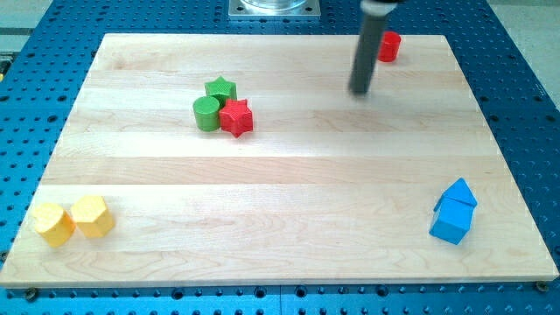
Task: Push the red star towards the top right
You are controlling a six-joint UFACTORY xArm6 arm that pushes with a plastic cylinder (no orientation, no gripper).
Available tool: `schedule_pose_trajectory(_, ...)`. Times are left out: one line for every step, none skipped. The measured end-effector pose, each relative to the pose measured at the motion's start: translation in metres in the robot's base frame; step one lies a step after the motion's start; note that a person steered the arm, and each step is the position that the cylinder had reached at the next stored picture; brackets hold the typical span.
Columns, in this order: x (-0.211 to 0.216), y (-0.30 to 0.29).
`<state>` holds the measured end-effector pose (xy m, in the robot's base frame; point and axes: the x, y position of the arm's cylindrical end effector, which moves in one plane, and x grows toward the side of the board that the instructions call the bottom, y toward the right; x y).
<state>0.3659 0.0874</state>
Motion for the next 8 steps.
schedule_pose_trajectory(0.084, -0.097)
schedule_pose_trajectory(0.078, -0.173)
schedule_pose_trajectory(0.029, -0.132)
schedule_pose_trajectory(-0.018, -0.066)
schedule_pose_trajectory(-0.034, -0.051)
schedule_pose_trajectory(-0.042, -0.051)
schedule_pose_trajectory(-0.031, -0.055)
schedule_pose_trajectory(-0.005, -0.073)
